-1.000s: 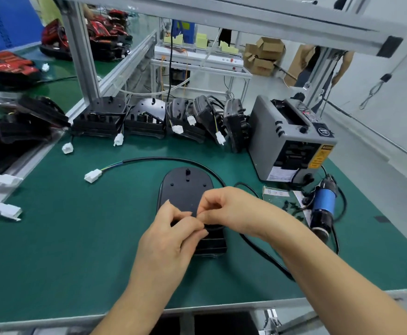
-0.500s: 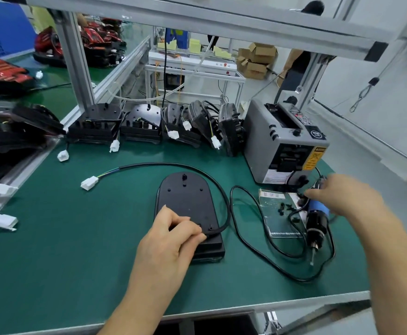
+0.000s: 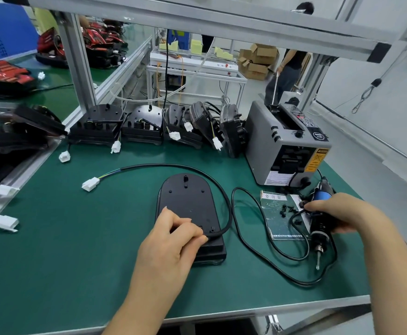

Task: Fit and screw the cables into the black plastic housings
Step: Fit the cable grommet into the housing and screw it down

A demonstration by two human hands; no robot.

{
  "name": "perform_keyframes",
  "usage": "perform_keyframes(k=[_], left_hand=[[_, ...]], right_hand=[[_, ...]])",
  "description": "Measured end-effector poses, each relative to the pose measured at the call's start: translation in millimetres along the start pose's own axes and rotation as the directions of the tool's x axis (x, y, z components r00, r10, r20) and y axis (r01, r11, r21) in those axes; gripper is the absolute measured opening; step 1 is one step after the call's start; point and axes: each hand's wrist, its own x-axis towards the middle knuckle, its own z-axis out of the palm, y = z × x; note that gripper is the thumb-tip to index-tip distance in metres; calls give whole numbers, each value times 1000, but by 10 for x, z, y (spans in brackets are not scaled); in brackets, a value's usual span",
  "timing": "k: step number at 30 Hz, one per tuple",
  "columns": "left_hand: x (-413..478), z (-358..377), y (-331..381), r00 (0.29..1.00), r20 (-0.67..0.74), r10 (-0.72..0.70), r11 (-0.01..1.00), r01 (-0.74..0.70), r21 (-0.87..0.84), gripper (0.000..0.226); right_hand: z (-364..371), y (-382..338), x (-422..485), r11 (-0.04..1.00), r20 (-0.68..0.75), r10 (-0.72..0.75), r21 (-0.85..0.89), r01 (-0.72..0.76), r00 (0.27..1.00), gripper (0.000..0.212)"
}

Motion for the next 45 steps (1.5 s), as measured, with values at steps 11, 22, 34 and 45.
perform_keyframes(k=[11, 22, 34, 45], left_hand=[[-4, 4, 17, 1000, -16, -11, 1000, 11, 11, 7], [12, -9, 37, 1000, -3, -15, 1000, 15, 23, 7], [7, 4, -13, 1000, 8, -12, 1000, 12, -18, 9], [5, 12, -30, 1000, -4, 13, 1000, -13, -7, 8]], right_hand=[[-140, 229, -380, 536, 104, -178, 844, 8, 978, 30], [-23, -352, -822, -23, -8, -558, 1000, -6, 830, 43], [258, -982, -978, -84, 5, -633, 994, -76, 774, 40], [584, -1497, -1185, -112, -238, -680, 969, 222, 694, 27]])
